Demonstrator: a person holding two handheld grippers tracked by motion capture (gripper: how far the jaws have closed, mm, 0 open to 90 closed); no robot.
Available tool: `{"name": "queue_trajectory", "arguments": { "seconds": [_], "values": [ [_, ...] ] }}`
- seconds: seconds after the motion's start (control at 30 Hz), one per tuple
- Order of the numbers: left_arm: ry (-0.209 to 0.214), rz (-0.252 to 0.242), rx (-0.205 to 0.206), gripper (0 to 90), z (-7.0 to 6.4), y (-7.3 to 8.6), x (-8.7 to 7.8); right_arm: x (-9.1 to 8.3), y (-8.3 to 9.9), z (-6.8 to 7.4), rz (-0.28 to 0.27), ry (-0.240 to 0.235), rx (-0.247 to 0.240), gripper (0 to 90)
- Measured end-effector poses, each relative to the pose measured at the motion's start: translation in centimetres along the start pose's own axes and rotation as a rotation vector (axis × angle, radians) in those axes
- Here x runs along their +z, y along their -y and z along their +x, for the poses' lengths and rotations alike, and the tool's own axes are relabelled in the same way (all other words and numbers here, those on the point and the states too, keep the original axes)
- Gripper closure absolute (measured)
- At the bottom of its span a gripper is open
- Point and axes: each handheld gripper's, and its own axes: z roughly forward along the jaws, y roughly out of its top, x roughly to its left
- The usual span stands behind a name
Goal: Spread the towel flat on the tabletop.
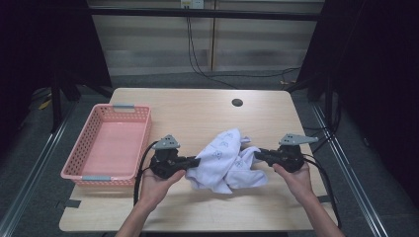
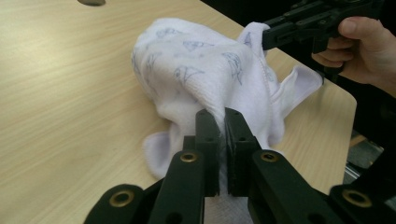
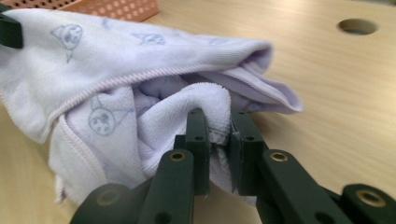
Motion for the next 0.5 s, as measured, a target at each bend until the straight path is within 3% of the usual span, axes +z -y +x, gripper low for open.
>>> {"name": "queue_trajectory", "arguments": {
  "seconds": [0.17, 0.4, 0.5],
  "values": [
    [-0.036, 0.007, 0.004, 86.3, 0.3, -0.6, -1.1, -1.1, -0.9, -1.6, -0.058, 0.016, 0.037, 79.4],
    [-0.075, -0.061, 0.029, 86.4, 0.1, -1.9, -4.1, -3.2, -4.2, -3.7, -0.127, 0.092, 0.038, 79.4],
    [-0.076, -0.094, 0.018, 86.4, 0.0, -2.1, -5.6, -4.0, -5.7, -4.4, -0.153, 0.128, 0.026, 79.3]
  ]
}}
